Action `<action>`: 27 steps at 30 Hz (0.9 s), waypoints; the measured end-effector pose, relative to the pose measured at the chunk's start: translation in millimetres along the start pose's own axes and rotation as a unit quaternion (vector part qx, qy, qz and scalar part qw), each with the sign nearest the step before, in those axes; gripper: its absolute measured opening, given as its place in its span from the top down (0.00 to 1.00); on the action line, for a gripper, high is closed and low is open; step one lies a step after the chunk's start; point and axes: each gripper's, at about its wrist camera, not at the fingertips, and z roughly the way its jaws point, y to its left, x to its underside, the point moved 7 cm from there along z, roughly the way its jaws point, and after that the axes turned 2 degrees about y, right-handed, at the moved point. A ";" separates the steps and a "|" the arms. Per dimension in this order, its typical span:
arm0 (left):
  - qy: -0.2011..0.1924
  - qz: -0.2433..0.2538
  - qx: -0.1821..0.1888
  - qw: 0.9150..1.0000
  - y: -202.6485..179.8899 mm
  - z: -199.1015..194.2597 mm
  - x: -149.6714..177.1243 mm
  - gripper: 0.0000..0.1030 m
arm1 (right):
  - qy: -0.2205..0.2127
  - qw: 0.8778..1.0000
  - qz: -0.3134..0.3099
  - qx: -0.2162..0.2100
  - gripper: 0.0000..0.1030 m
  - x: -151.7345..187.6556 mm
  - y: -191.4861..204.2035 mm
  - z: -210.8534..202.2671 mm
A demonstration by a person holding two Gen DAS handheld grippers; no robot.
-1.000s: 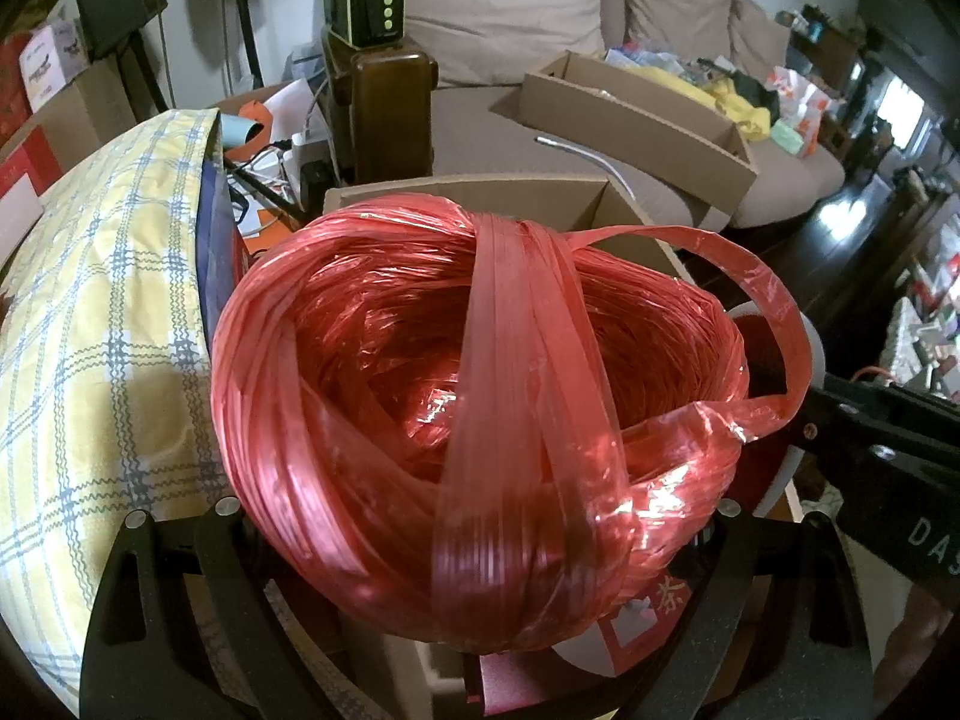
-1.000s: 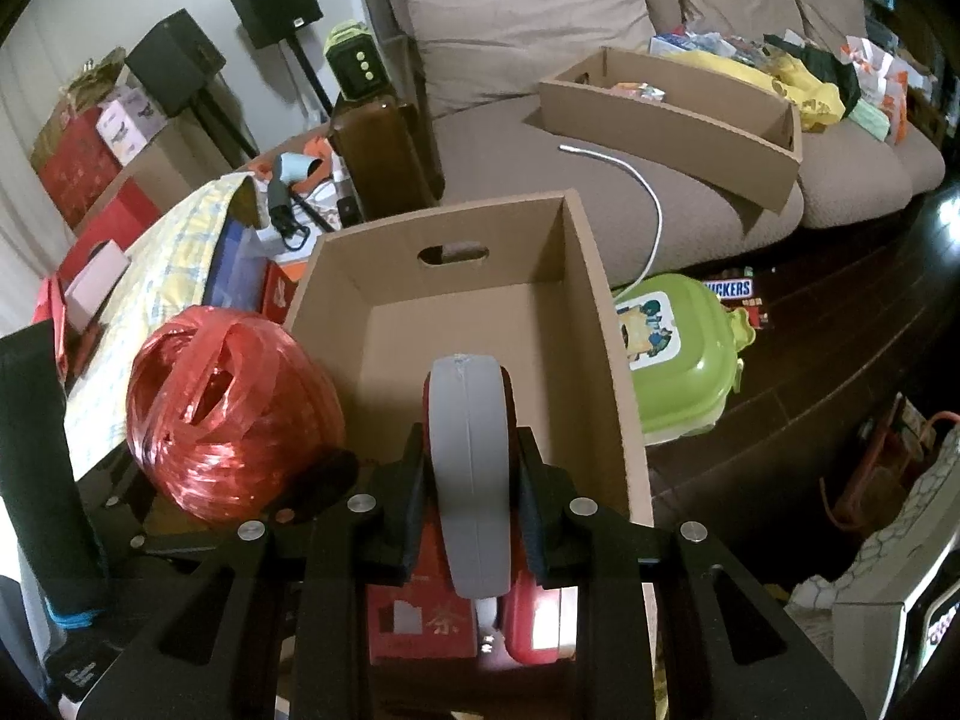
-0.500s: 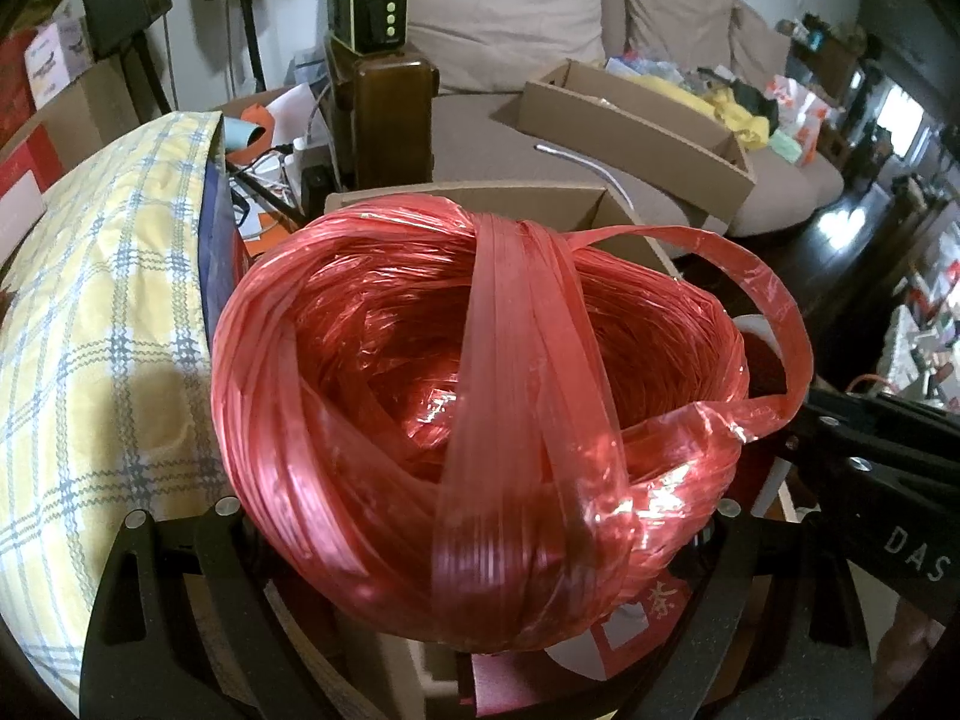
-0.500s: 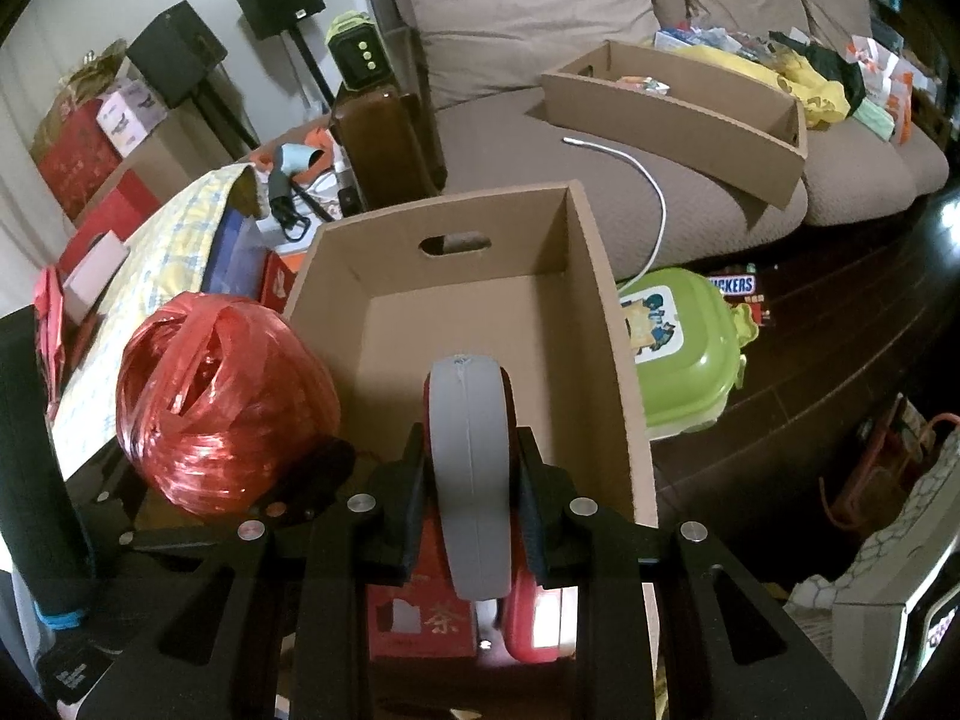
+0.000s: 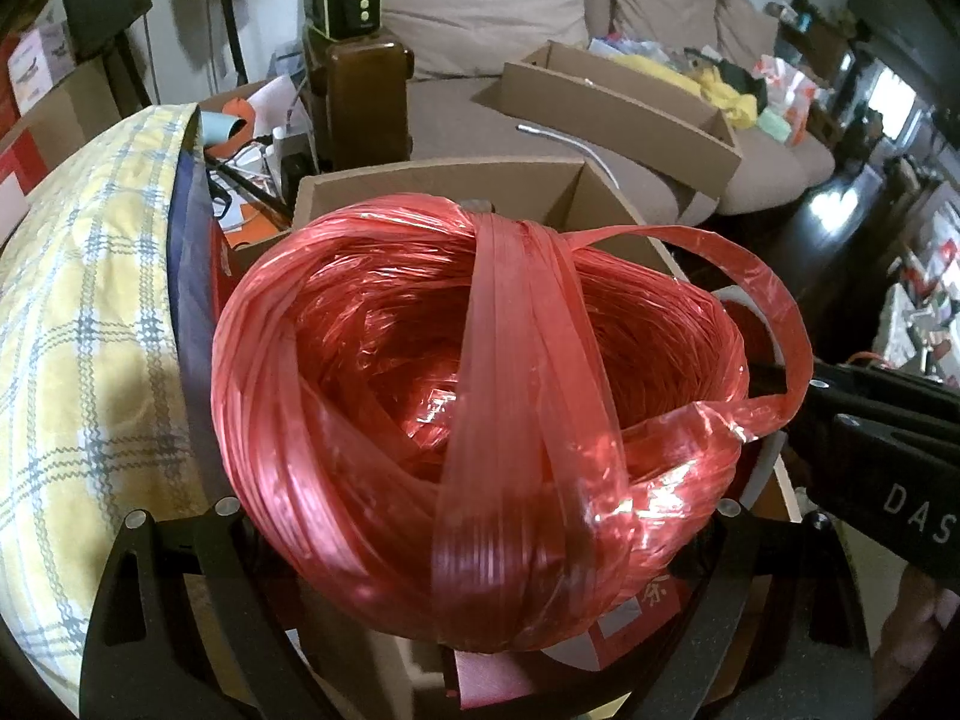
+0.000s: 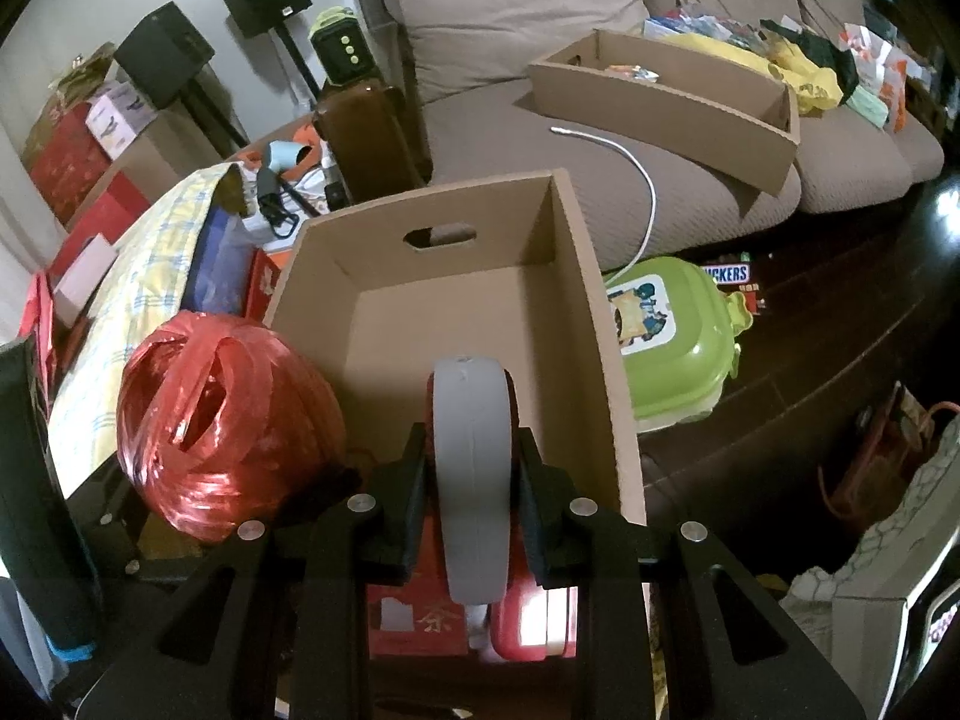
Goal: Organize objects
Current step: 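Lower the right gripper's lint brush into the box while the left gripper lowers the raffia ball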
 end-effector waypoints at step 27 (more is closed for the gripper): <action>0.028 -0.004 0.011 1.000 -3.0 14.4 14.9 0.09 | 0.011 1.000 -0.003 0.004 0.75 4.2 -1.8 8.2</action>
